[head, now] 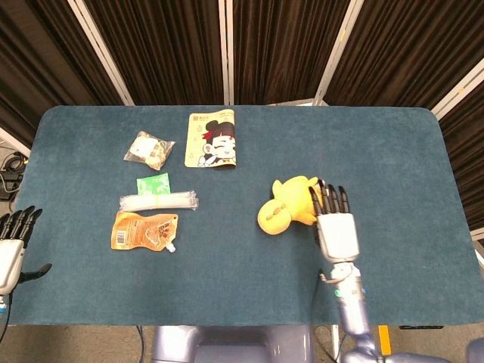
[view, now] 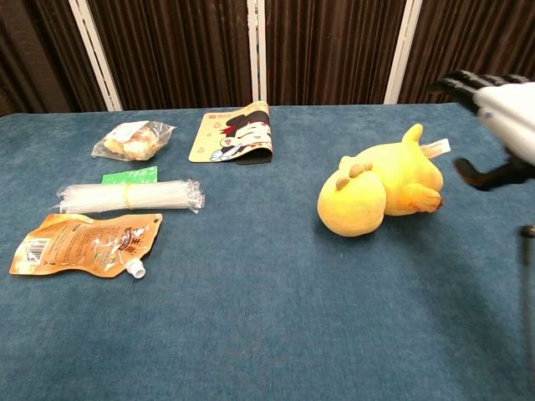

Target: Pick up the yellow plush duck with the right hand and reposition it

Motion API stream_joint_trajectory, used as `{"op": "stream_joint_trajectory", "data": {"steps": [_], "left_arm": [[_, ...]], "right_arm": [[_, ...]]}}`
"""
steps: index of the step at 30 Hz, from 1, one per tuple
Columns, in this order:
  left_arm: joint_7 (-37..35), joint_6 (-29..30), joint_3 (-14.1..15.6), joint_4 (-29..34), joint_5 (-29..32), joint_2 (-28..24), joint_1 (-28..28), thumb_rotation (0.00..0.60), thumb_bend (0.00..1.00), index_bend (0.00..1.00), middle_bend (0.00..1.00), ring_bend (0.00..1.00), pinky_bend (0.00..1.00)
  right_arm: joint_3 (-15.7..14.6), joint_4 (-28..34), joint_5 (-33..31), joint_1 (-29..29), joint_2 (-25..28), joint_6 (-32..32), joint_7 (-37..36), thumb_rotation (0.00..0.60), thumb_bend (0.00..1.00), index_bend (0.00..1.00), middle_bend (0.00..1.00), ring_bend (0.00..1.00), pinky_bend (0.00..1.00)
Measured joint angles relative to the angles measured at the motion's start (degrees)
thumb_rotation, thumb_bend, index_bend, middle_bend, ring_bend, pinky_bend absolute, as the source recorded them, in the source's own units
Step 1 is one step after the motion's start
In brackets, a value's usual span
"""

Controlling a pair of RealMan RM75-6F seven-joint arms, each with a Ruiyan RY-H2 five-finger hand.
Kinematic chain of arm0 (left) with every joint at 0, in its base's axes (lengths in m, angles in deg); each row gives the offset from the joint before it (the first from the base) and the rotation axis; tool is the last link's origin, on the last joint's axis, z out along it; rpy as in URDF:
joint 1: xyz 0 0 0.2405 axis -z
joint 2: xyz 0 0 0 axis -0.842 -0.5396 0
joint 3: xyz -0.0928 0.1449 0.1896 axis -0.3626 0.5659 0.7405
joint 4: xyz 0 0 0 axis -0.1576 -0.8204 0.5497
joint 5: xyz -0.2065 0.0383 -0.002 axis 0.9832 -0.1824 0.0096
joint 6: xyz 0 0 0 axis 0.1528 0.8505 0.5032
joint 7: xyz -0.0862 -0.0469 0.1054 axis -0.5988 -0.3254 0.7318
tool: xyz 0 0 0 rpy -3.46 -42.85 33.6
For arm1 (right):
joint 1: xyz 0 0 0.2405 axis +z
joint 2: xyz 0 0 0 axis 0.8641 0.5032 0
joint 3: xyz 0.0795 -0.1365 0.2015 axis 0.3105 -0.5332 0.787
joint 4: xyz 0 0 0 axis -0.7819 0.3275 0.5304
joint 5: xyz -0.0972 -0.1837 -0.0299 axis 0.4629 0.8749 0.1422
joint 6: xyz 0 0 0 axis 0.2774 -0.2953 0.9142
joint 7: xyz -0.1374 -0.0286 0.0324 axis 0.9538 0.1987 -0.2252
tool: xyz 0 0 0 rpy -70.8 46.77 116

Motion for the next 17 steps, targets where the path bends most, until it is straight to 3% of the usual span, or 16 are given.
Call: {"op": "stream_joint_trajectory", "data": {"steps": [10,17], "left_arm": [[0.1,1.9,0.5,-3.1,-2.0,2.6,-0.7,0.6,0.06,0.0,0.0,0.0,0.0],[0.1,2.8,0.1,-5.0,-2.4,3.9,-0.8,0.6,0.05,0.0,0.0,0.0,0.0]], "right_arm": [[-6.8,-5.2,6.4,-8.5,12.7,-2.4,-16.1,0.6,0.17,0.0,0.0,0.0,0.0],[-8.1,-10.3,8.1,-13.2,15.9,-4.9,-26.2,0.6,0.15,0.0,0.0,0.0,0.0]]}}
